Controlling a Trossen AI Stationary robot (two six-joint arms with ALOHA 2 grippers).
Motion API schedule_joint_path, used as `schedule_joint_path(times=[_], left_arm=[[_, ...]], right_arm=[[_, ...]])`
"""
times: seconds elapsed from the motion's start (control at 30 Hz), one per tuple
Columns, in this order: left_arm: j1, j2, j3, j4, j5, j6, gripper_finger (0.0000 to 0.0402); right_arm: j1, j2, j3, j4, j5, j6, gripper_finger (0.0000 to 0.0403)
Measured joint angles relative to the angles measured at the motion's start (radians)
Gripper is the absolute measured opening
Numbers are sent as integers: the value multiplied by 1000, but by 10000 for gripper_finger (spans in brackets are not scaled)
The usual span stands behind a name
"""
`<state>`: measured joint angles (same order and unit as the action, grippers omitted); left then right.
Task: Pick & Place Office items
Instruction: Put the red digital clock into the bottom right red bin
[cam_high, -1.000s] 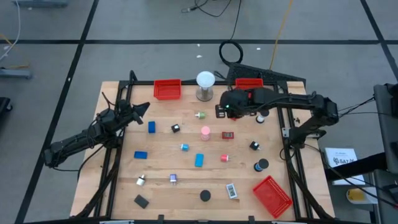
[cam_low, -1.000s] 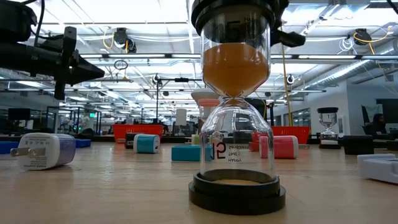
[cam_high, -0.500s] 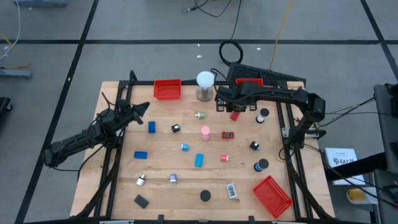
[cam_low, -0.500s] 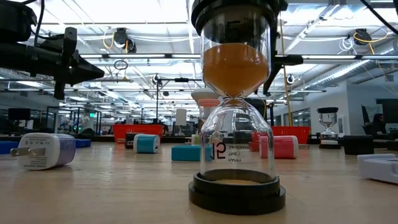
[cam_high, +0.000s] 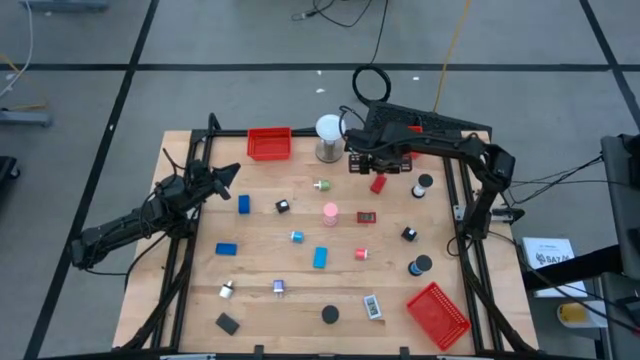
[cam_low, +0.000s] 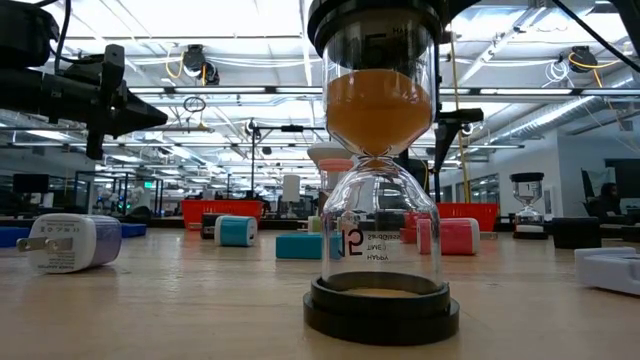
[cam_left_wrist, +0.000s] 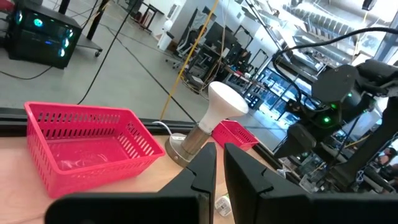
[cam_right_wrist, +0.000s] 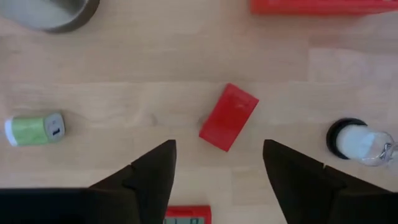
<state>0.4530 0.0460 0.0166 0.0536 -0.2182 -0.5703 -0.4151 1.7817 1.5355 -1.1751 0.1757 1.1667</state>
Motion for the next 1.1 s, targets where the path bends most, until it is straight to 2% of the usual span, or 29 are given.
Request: schedule_joint_path(times=[0.23, 0.6, 0.73, 0.97, 1.1], left_arm=[[0, 0, 0, 0, 0, 19, 31], [0, 0, 0, -1, 0, 16, 31], [0, 0, 0, -1, 0, 16, 31], [0, 0, 0, -4, 0, 16, 31], [0, 0, 0, -4, 0, 16, 31]], right_arm=[[-25, 1, -120, 106, -101, 18, 243], [-44, 1, -253, 246, -97, 63, 260], [-49, 1, -294, 270, -70, 79, 258], [-56, 2, -373, 403, -101, 101, 248], [-56, 1, -386, 423, -96, 106, 247]])
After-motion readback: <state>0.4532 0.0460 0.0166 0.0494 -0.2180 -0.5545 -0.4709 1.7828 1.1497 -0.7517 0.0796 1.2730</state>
